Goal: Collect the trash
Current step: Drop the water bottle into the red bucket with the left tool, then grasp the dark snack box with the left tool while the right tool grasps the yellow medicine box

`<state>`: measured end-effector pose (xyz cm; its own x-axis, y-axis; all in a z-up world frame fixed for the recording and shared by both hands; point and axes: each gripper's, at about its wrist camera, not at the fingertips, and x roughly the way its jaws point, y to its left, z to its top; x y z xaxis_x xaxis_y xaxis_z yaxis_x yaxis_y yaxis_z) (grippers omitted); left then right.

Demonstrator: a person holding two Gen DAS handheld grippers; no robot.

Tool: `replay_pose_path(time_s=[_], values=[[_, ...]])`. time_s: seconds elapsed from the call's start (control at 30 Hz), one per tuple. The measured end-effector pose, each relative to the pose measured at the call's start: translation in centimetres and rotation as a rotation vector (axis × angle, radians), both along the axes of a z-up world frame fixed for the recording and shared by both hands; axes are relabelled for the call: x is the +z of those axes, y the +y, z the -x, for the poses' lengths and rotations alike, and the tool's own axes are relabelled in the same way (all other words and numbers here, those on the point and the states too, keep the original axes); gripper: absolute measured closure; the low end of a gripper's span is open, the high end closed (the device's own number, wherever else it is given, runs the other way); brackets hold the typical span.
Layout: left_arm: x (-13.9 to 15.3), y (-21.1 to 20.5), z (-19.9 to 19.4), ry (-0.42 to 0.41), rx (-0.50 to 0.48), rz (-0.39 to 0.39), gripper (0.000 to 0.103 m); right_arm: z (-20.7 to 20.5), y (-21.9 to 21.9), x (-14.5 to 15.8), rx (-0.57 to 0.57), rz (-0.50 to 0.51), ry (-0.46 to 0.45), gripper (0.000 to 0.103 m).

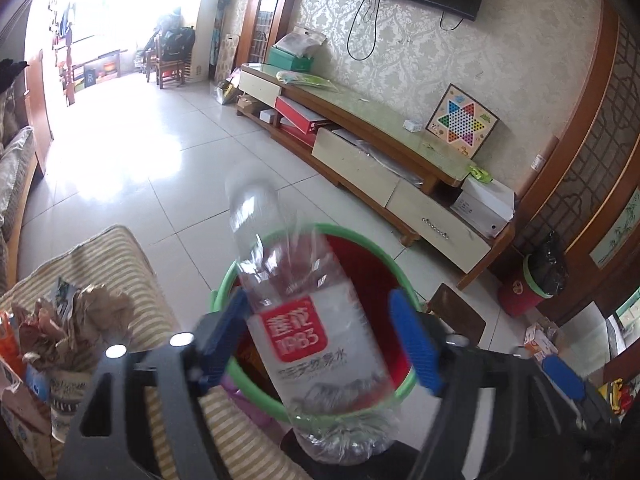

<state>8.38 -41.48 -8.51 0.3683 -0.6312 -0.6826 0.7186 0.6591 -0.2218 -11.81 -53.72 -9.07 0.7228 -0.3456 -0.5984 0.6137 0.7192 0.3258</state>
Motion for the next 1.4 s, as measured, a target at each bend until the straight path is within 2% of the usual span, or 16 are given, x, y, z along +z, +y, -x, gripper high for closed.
replay_pose_path(time_s=[0.17,0.33,0.57,0.73,0.97,1.07,1.2,1.3,1.4], values=[[1.7,1.1,1.5,-0.042,-0.031,0.028,0.029,-0.1,0.6,0.2,0.014,0.002,0.009,0.025],[2.7,5.4,2.7,-0.086,0.008,0.02,0.029,-1.5,2.2,0.6,0.064,0.011,0.013,0.025],[2.9,15.1,2.6,-0.057,0.181,0.053,0.029,-3.5,6.0,1.5,0.171,0.029,0.014,0.024],[2.1,22.7,2.8,-0.064,0.336,0.029,0.029,-4.8,9.7,1.8,0.249,0.045,0.036,0.021],[-1.5,35.2,0.7,-0.016,0.624,-0.065,0.029,-5.9,14.0,1.7,0.341,0.037,0.061,0.02],[-3.8,41.3,-1.1,0.037,0.786,-0.11,0.029,-6.6,15.9,1.2,0.391,0.012,0.088,0.02],[-7.2,46.9,-2.9,0.14,0.933,-0.11,0.031,-7.1,18.2,0.6,0.447,-0.002,0.117,0.02],[-9.4,48.7,-4.4,0.232,0.989,-0.083,0.031,-7.5,19.5,0.2,0.475,-0.017,0.132,0.02],[-10.5,48.8,-5.7,0.246,1.003,-0.095,0.03,-7.7,21.0,-0.3,0.509,-0.034,0.144,0.02]])
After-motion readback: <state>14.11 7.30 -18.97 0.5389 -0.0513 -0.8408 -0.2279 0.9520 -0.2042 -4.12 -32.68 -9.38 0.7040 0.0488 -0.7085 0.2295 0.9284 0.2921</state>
